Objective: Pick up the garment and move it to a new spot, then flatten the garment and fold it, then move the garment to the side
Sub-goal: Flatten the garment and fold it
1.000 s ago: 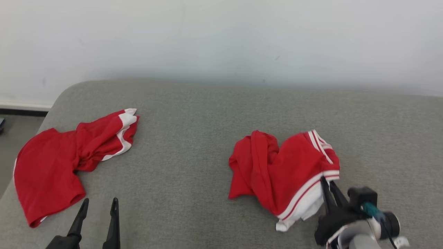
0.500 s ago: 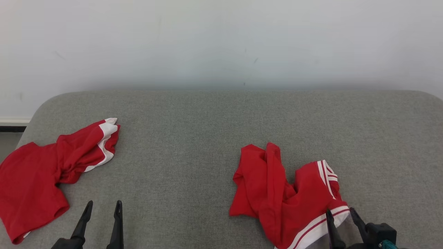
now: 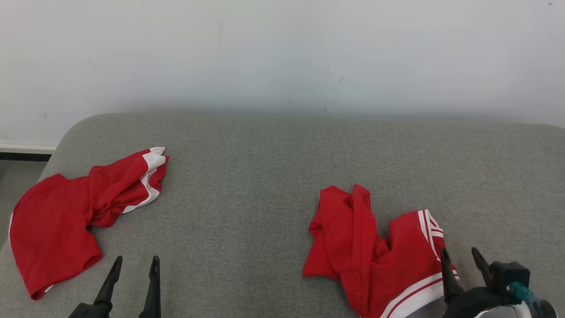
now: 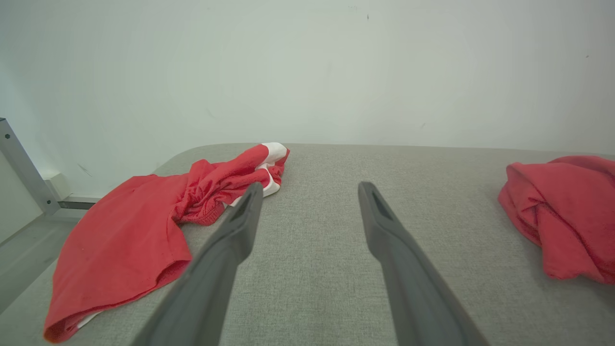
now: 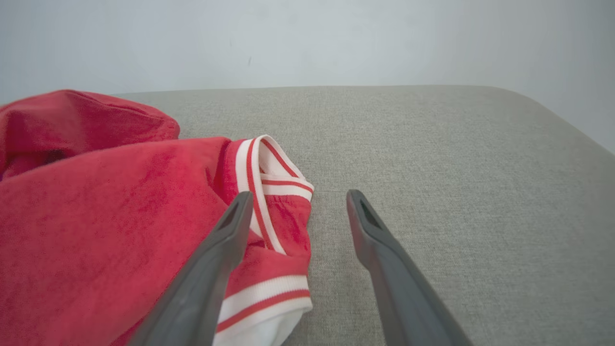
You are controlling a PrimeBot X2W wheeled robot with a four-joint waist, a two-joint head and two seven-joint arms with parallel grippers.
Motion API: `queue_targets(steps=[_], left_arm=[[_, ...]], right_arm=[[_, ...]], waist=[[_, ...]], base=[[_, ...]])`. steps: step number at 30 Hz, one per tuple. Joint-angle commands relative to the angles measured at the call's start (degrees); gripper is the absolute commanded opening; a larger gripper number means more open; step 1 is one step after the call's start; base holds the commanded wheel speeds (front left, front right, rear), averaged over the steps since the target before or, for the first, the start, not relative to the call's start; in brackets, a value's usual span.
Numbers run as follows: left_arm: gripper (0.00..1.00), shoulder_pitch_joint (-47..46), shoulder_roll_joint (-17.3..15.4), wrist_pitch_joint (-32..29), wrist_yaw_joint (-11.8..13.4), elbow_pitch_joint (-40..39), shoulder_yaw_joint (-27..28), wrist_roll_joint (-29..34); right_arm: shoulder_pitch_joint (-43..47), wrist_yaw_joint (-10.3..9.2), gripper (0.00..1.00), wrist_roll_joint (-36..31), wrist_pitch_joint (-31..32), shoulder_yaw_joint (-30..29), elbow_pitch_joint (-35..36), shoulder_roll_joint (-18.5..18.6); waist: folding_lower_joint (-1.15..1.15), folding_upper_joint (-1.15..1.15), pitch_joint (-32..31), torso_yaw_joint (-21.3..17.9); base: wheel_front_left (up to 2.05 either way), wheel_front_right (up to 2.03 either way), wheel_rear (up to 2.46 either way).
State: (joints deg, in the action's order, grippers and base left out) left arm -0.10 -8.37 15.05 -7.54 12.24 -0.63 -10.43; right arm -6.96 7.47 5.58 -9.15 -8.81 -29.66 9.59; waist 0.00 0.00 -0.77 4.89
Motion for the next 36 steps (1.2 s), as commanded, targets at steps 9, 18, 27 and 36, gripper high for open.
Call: queue_targets(steps=[9, 18, 27, 36], left_arm=[[1.0, 0.56, -0.17, 0.19, 0.1, -0.39, 0.76, -0.23], [1.0, 0.41, -0.31, 0.19, 0.1, -0.28, 0.67, -0.02], [1.0, 0.75, -0.17, 0.19, 0.1, -0.03, 1.02, -0.21], [1.0, 0.92, 0.59, 0.19, 0.1, -0.28, 1.21, 0.36]], right_arm=[[2.81, 0.06, 1.0, 0.66, -1.63, 0.05, -5.17, -2.7], [0.5, 0.06, 0.0, 0.52, -5.21, 0.98, -7.37, -2.2], [-0.31, 0.06, 0.0, 1.21, -6.08, 0.95, -0.41, -1.45], [-4.0, 0.06, 0.0, 0.2, -5.08, -0.35, 9.5, 2.58]], waist=[[0.0, 0.0, 0.38, 0.0], [0.0, 0.0, 0.36, -0.98], [0.0, 0.0, -0.2, -1.07], [0.0, 0.0, -0.96, -1.03]], base=[[0.0, 0.0, 0.0], [0.0, 0.0, 0.0], [0.0, 0.0, 0.0], [0.0, 0.0, 0.0]])
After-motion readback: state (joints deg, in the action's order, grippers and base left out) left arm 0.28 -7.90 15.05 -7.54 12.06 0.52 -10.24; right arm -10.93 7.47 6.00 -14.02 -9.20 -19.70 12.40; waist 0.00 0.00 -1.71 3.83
